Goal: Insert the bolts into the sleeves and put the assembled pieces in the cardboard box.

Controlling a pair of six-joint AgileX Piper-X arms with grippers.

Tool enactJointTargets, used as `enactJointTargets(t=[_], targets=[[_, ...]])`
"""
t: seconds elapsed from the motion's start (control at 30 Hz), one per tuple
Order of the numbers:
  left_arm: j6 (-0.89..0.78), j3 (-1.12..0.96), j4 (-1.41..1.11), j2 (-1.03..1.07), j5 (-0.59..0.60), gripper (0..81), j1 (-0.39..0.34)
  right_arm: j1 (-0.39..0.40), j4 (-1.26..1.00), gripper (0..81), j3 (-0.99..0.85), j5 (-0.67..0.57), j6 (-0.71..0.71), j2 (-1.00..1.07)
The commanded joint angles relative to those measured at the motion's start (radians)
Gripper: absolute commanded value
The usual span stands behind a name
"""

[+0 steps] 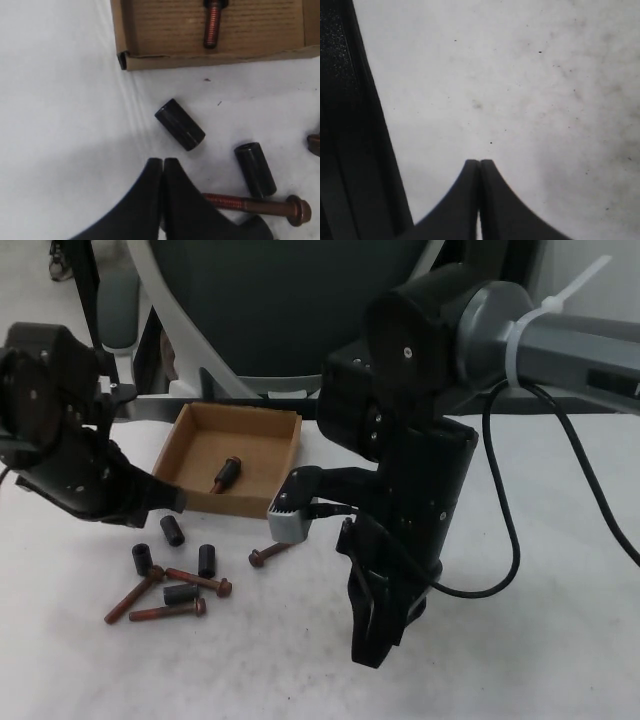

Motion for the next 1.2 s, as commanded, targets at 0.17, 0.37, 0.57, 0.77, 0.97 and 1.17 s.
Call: enactJointTargets(t=[0.17,0.37,0.57,0.77,0.97,1.17], targets=[[-0.017,-0.022,0.022,0.064,0.021,0.8,-0.006,-0.006,-0.005,0.2,-0.001,-0.009,-0.023,-0.022],[-0.015,-0.022,0.115,0.048,0.021,0.8,-0.006,-0.006,-0.027,0.2,-0.001,-0.009,-0.023,-0.022],[0.033,-0.022,0.22,-0.019,0.021,0.8,-0.006,-0.006,-0.1,0.2,-0.001,-0.001,-0.023,-0.022],[0.032,-0.022,0.227,-0.189,0.021,0.8,-0.006,-0.006,-0.198,0.2,-0.001,-0.001,-0.023,-0.022],[0.186,-0.019,0.379,-0.286,0.018,0.8,-0.003,-0.006,-0.308,0.2,-0.001,0.081,-0.041,-0.022],[0.361,0.001,0.448,-0.291,0.064,0.8,-0.003,-0.006,-0.366,0.2,-0.001,0.21,-0.283,-0.022]])
